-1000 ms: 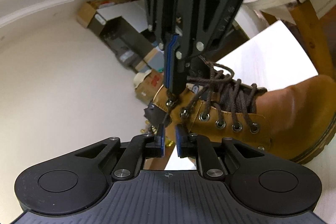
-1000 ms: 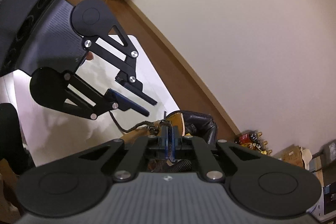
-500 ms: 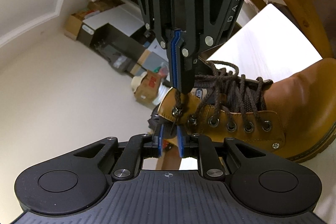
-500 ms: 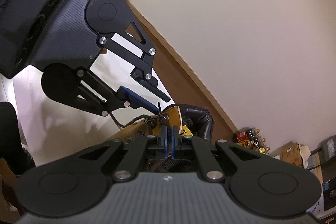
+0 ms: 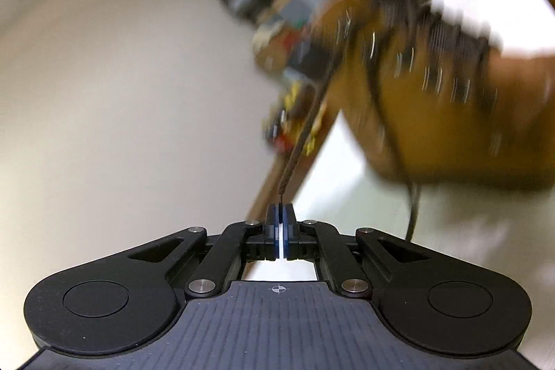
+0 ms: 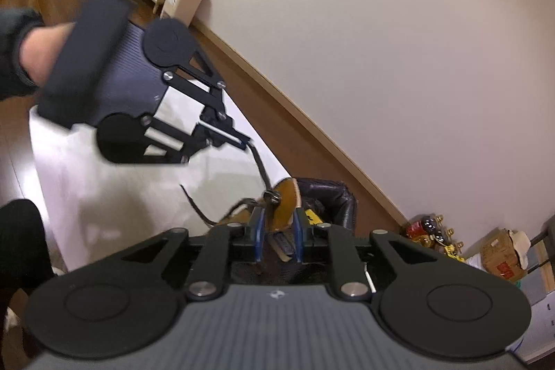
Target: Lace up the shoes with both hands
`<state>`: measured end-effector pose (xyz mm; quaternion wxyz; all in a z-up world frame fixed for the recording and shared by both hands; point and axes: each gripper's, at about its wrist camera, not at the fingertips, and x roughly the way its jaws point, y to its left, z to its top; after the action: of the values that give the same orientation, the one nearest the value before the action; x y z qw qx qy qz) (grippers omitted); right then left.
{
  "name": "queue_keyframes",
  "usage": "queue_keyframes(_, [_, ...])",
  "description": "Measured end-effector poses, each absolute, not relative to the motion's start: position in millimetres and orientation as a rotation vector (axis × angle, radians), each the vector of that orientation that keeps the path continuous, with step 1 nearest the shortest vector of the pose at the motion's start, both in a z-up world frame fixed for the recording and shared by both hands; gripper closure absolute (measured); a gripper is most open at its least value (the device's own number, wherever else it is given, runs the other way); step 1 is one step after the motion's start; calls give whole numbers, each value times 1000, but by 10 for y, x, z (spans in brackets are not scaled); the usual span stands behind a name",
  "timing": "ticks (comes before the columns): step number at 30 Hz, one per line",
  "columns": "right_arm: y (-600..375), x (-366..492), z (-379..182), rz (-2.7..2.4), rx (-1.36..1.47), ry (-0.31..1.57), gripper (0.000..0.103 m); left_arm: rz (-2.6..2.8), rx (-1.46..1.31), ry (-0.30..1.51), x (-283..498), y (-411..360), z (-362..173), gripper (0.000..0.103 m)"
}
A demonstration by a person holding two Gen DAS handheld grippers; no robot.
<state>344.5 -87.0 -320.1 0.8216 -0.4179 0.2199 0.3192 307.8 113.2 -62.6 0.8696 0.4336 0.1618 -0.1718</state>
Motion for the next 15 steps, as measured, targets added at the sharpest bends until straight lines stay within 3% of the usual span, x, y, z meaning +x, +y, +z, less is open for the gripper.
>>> queue_keyframes(7, [-495,3486,-3641,777,-874,578,85,-398,800,416,3009,1442,-831,103])
queue_keyframes(15, [-522,3664,-3815,776,-821,645,85,-646,673,482,3061,1234,-913,91])
